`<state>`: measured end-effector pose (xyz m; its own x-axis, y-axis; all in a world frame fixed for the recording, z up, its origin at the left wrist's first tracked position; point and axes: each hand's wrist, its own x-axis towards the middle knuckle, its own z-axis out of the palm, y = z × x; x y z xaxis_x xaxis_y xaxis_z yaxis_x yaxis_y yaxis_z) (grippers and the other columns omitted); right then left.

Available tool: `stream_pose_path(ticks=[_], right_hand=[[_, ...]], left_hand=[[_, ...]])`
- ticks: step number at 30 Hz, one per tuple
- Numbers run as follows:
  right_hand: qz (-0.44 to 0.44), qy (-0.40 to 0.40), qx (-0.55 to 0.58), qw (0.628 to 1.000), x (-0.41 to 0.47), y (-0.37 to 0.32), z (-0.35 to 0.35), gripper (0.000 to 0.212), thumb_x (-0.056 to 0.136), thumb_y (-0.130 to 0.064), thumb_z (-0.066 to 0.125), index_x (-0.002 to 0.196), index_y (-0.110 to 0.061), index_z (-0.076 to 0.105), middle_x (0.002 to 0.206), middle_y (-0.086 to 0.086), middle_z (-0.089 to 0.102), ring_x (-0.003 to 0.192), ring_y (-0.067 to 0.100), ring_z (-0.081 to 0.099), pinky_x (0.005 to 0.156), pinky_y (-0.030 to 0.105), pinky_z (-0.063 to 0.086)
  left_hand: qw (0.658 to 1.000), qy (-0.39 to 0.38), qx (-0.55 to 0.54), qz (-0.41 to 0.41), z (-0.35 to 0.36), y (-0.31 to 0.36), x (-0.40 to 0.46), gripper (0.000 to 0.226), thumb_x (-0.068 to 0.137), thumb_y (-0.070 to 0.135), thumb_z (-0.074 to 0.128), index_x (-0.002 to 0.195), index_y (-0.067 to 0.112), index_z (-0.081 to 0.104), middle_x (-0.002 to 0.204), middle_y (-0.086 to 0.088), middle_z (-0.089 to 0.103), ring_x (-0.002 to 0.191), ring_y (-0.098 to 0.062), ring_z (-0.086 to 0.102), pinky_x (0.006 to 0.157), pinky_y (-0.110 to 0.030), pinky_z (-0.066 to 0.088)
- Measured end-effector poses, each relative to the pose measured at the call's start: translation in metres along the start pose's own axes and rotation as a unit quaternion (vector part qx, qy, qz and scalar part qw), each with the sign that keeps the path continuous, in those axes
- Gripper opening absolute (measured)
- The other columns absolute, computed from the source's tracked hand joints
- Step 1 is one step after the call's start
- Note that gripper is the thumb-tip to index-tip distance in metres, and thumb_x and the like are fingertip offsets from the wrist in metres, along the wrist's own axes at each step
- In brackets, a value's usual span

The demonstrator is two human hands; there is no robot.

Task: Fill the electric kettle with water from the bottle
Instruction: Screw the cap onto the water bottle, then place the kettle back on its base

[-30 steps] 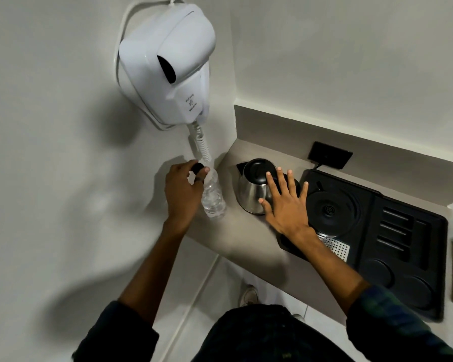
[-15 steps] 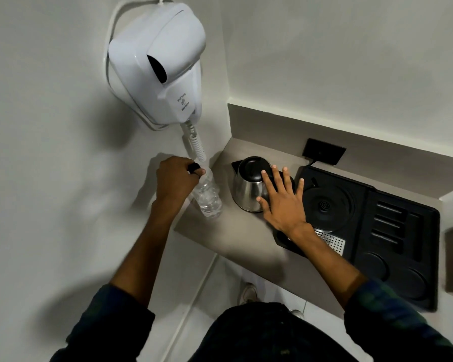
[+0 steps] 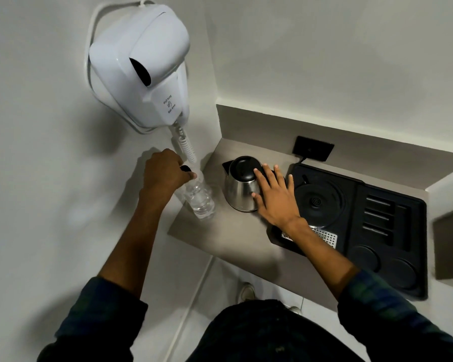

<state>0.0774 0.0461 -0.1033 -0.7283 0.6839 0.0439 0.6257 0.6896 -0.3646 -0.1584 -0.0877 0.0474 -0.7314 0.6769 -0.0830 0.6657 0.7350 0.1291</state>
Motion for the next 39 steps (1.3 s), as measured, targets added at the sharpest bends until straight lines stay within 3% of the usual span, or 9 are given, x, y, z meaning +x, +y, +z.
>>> stream_pose_path(ticks=[2, 5, 8, 11, 17, 22, 25, 30, 39], right_hand=[[0.029, 0.019, 0.106, 0.994, 0.008, 0.007, -0.005, 0.064, 0.102, -0.038, 0.059, 0.158, -0.015, 0.039, 0.159, 0.017, 0.044, 0.15, 0.039, 0.038, 0.124, 0.059, 0.03], [0.127, -0.001, 0.282, 0.951, 0.027, 0.019, -0.02, 0.046, 0.097, -0.035, 0.073, 0.133, -0.01, 0.061, 0.128, 0.016, 0.067, 0.121, 0.033, 0.062, 0.108, 0.047, 0.05], [0.202, -0.051, 0.382, 0.9, 0.039, 0.026, -0.029, 0.035, 0.091, -0.033, 0.08, 0.116, -0.011, 0.068, 0.112, 0.01, 0.074, 0.108, 0.029, 0.071, 0.101, 0.049, 0.058], [0.229, -0.031, 0.466, 0.854, 0.042, 0.025, -0.028, 0.028, 0.09, -0.019, 0.081, 0.111, -0.005, 0.068, 0.102, 0.008, 0.069, 0.098, 0.025, 0.067, 0.096, 0.053, 0.059], [0.22, 0.062, 0.54, 0.81, 0.026, 0.037, -0.048, 0.024, 0.091, -0.008, 0.08, 0.11, 0.002, 0.068, 0.093, 0.005, 0.067, 0.083, 0.015, 0.063, 0.074, 0.029, 0.053], [0.194, 0.126, 0.542, 0.808, -0.007, 0.076, -0.085, 0.011, 0.092, -0.007, 0.078, 0.098, -0.014, 0.071, 0.085, -0.008, 0.07, 0.074, -0.003, 0.066, 0.072, 0.014, 0.052], [0.206, 0.165, 0.53, 0.806, -0.044, 0.109, -0.101, 0.012, 0.092, -0.009, 0.079, 0.094, -0.018, 0.071, 0.076, -0.017, 0.071, 0.072, -0.003, 0.065, 0.07, 0.013, 0.052], [0.22, 0.18, 0.507, 0.814, -0.073, 0.127, -0.102, 0.012, 0.091, -0.009, 0.08, 0.094, -0.016, 0.07, 0.077, -0.01, 0.068, 0.069, 0.001, 0.063, 0.068, 0.017, 0.053], [0.24, 0.197, 0.474, 0.824, -0.104, 0.152, -0.09, 0.014, 0.09, -0.013, 0.081, 0.096, -0.024, 0.073, 0.088, -0.011, 0.072, 0.084, 0.006, 0.066, 0.081, 0.026, 0.056]], left_hand=[[0.999, 0.028, -0.023, 0.014, 0.005, 0.001, -0.012, 0.075, 0.076, 0.057, 0.086, 0.128, 0.005, 0.068, 0.123, -0.016, 0.073, 0.117, -0.033, 0.07, 0.088, -0.035, 0.051], [0.991, 0.07, -0.056, 0.1, 0.023, 0.013, -0.036, 0.09, 0.083, 0.054, 0.08, 0.154, 0.01, 0.047, 0.155, -0.017, 0.048, 0.149, -0.037, 0.041, 0.12, -0.046, 0.042], [0.976, 0.097, -0.087, 0.172, 0.046, 0.034, -0.052, 0.092, 0.092, 0.056, 0.069, 0.164, 0.011, 0.033, 0.173, -0.013, 0.024, 0.164, -0.034, 0.009, 0.133, -0.048, 0.018], [0.971, 0.104, -0.09, 0.197, 0.069, 0.049, -0.055, 0.092, 0.097, 0.062, 0.059, 0.166, 0.01, 0.026, 0.176, -0.011, 0.013, 0.165, -0.031, -0.003, 0.131, -0.043, 0.003], [0.952, 0.189, -0.054, 0.234, 0.095, 0.064, -0.039, 0.093, 0.099, 0.067, 0.044, 0.167, 0.01, 0.016, 0.176, -0.017, 0.01, 0.164, -0.034, 0.0, 0.132, -0.048, -0.004], [0.946, 0.185, -0.024, 0.266, 0.108, 0.078, -0.013, 0.095, 0.1, 0.074, 0.028, 0.168, 0.007, 0.017, 0.176, -0.019, 0.009, 0.164, -0.04, 0.005, 0.133, -0.05, -0.003], [0.941, 0.155, -0.009, 0.301, 0.121, 0.1, -0.006, 0.095, 0.1, 0.074, 0.026, 0.168, 0.008, 0.019, 0.176, -0.019, 0.009, 0.164, -0.04, 0.006, 0.133, -0.056, 0.006], [0.934, 0.157, -0.003, 0.321, 0.129, 0.117, -0.005, 0.09, 0.099, 0.069, 0.038, 0.165, 0.008, 0.029, 0.174, -0.019, 0.018, 0.163, -0.042, 0.013, 0.132, -0.056, 0.009], [0.913, 0.162, 0.009, 0.374, 0.137, 0.149, -0.011, 0.087, 0.101, 0.067, 0.039, 0.166, 0.01, 0.029, 0.174, -0.017, 0.02, 0.163, -0.041, 0.015, 0.132, -0.054, 0.008]])
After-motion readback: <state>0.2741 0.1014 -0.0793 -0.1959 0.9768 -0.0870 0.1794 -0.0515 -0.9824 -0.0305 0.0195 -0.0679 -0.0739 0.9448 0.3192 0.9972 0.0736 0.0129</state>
